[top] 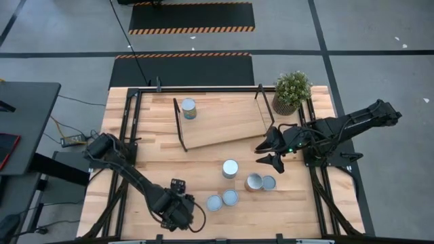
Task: Pick and place cans onto a shelf
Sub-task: Put the canned diced tomatoes on the shelf
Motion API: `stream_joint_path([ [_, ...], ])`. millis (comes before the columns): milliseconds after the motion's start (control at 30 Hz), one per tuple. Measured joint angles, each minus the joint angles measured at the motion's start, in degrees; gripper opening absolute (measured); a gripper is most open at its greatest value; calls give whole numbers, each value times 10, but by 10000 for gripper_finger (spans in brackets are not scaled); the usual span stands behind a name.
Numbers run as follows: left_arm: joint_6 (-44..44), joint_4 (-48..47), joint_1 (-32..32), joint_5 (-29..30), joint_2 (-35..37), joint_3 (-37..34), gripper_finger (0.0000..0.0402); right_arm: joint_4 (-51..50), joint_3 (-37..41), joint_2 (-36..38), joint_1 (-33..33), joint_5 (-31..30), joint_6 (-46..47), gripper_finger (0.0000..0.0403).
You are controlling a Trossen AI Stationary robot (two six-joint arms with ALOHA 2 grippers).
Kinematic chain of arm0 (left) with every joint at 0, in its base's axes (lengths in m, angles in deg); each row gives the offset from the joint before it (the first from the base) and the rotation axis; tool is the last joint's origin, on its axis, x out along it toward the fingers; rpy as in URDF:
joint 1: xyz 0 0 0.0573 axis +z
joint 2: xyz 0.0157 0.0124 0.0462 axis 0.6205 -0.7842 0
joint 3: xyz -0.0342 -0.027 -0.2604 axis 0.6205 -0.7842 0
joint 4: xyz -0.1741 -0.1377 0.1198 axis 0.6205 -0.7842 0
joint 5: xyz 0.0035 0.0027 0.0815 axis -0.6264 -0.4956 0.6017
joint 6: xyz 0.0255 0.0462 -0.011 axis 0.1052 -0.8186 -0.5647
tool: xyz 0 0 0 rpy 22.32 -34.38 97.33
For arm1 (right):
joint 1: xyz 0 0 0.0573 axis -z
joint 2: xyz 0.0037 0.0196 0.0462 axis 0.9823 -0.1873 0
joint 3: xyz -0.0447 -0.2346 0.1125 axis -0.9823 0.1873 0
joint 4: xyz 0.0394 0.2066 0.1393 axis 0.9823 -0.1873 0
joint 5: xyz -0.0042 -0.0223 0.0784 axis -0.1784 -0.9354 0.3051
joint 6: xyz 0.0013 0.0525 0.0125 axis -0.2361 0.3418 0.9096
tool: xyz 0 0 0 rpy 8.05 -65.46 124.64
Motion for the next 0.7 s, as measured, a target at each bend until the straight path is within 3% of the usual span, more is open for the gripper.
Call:
stream_joint_path([
  [700, -220, 5, -31, 71, -7, -19, 388, 23, 0, 0, 1, -14, 31, 281],
])
